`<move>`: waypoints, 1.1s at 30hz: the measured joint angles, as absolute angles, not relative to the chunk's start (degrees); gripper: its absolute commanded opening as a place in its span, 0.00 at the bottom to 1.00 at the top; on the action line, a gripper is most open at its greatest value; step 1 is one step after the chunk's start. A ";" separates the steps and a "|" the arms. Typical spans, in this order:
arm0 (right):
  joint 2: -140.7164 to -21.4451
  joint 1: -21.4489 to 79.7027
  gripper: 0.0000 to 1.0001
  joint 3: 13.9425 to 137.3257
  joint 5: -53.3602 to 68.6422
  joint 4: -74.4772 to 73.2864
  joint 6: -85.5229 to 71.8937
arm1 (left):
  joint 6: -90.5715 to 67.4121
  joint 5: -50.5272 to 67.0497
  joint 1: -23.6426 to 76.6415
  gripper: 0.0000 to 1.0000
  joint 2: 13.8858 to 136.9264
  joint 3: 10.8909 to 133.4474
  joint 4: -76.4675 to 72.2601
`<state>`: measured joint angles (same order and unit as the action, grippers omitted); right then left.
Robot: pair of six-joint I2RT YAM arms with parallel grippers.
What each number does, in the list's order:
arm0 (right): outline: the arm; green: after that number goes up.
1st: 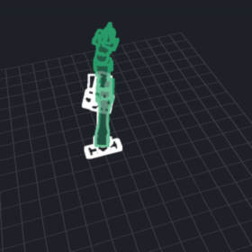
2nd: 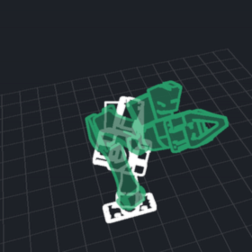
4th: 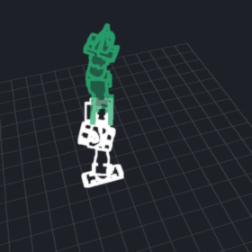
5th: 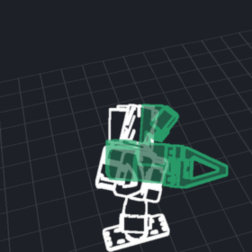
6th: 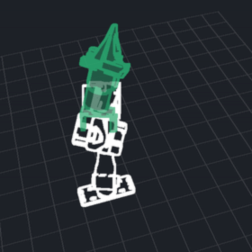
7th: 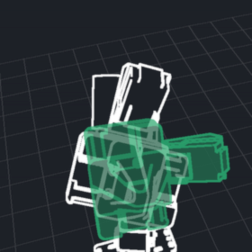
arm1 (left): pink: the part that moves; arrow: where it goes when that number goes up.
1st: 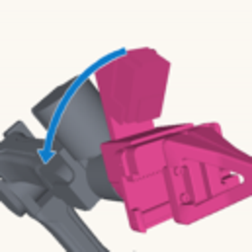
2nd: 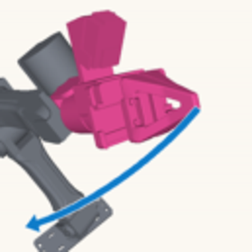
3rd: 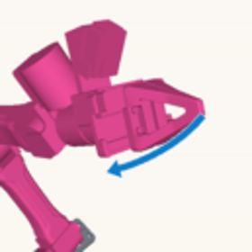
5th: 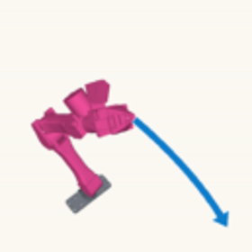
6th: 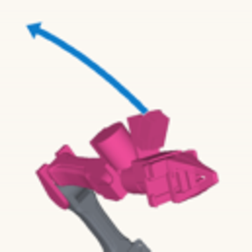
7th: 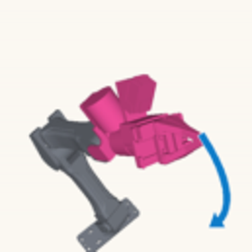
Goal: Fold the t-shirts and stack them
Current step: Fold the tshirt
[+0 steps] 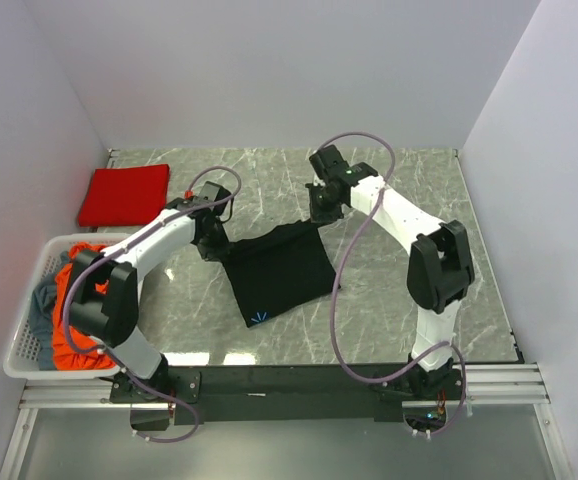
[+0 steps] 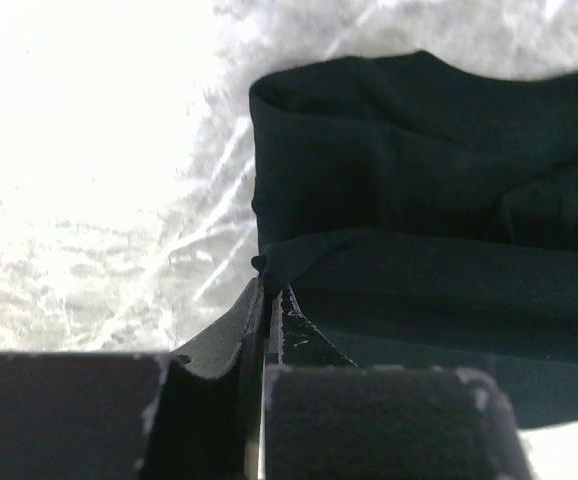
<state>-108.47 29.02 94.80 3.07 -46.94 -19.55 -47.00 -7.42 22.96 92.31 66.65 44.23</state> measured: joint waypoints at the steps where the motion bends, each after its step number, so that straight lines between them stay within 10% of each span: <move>1: -109.32 28.93 0.00 94.78 3.07 -45.91 -19.53 | -47.00 -7.64 22.74 0.01 92.73 66.65 43.86; 10: -111.87 27.66 0.40 91.81 2.44 -39.07 -19.57 | -47.03 -10.39 22.15 0.26 96.40 66.59 40.58; 17: -110.04 26.06 0.47 91.55 2.07 -38.54 -19.07 | -46.81 -15.03 21.17 0.97 94.30 66.02 41.60; 22: -100.27 26.00 0.47 84.40 8.49 -32.58 -19.00 | -46.13 -15.31 21.28 0.90 84.55 62.61 39.59; 33: -106.24 25.98 0.45 75.94 36.07 -9.54 -22.74 | -44.23 -1.13 22.35 0.38 77.78 49.21 22.76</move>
<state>-106.24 25.98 75.94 36.07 -9.54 -22.74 -44.23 -1.13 22.35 77.78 49.21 22.76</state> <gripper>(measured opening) 0.458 0.441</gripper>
